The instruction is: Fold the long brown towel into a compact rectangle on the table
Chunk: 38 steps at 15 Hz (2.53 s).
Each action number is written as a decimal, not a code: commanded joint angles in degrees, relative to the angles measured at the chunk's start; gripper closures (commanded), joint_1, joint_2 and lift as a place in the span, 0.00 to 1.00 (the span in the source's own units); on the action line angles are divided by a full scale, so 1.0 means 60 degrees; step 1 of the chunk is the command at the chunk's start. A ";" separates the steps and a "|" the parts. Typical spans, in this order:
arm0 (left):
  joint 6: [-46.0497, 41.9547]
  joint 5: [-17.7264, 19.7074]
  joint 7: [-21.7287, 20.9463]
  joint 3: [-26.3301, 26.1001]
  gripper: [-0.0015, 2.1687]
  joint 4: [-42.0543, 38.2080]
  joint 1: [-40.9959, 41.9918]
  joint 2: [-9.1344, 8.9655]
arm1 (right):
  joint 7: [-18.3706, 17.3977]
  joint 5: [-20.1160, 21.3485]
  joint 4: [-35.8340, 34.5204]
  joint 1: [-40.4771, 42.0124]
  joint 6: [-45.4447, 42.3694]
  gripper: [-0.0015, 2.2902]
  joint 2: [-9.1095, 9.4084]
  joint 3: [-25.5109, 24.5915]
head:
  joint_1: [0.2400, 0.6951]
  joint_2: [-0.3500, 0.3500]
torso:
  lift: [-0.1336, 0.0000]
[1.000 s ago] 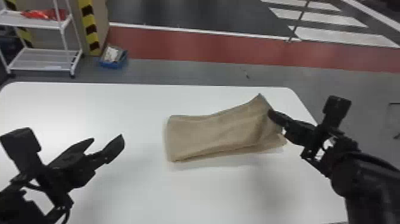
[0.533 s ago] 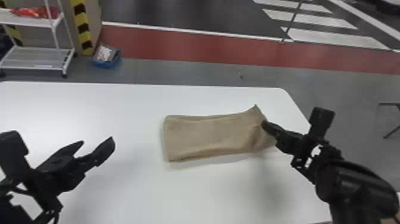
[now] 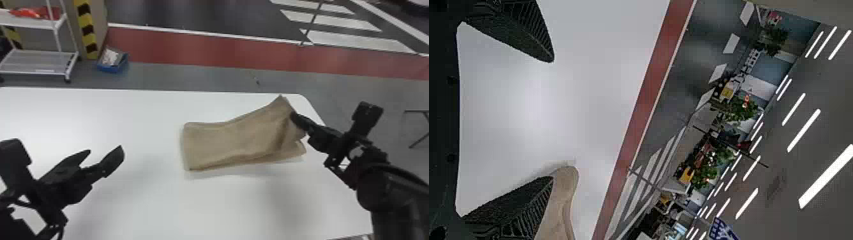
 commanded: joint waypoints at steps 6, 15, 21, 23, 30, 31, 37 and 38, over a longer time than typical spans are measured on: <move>0.0000 -0.0058 0.0028 -0.0038 0.02 -0.0035 0.0010 0.0000 | -0.0163 0.1262 0.1350 -0.0365 -0.0187 0.62 -0.0195 0.0232 | 1.00 0.12 | 0.07; -0.0088 -0.0072 0.0043 -0.0214 0.02 0.0082 -0.0195 0.0000 | -0.0500 0.0954 0.0105 0.1012 -0.1564 0.03 -0.0048 -0.0281 | 1.00 0.07 | 0.07; -0.0322 -0.0951 0.0189 -0.1561 0.02 0.0829 -0.1221 -0.0263 | 0.0833 0.0237 -0.0174 0.2126 -0.1652 0.03 -0.0048 -0.1189 | 1.00 0.01 | 0.07; -0.1318 -0.1522 0.0541 -0.2484 0.02 0.1356 -0.1528 -0.0307 | 0.1185 0.0193 -0.0379 0.2609 -0.1681 0.03 -0.0019 -0.1570 | 1.00 0.00 | 0.07; -0.2314 -0.2240 0.0937 -0.4286 0.12 0.3319 -0.2451 -0.1289 | 0.2049 -0.0291 -0.0877 0.3488 -0.1916 0.04 0.0699 -0.2668 | 1.00 0.00 | 0.07; -0.2314 -0.2357 0.0966 -0.4447 0.12 0.3612 -0.2554 -0.1421 | 0.2078 -0.0305 -0.0877 0.3532 -0.2004 0.04 0.0758 -0.2683 | 1.00 0.00 | 0.07; -0.2314 -0.2504 0.1200 -0.4886 0.16 0.4198 -0.2773 -0.1626 | 0.2166 -0.0276 -0.0833 0.3605 -0.2238 0.04 0.0831 -0.2756 | 1.00 0.00 | 0.07; -0.2314 -0.2621 0.1215 -0.4945 0.16 0.4286 -0.2817 -0.1670 | 0.2196 -0.0291 -0.0847 0.3620 -0.2238 0.04 0.0831 -0.2829 | 1.00 0.00 | 0.07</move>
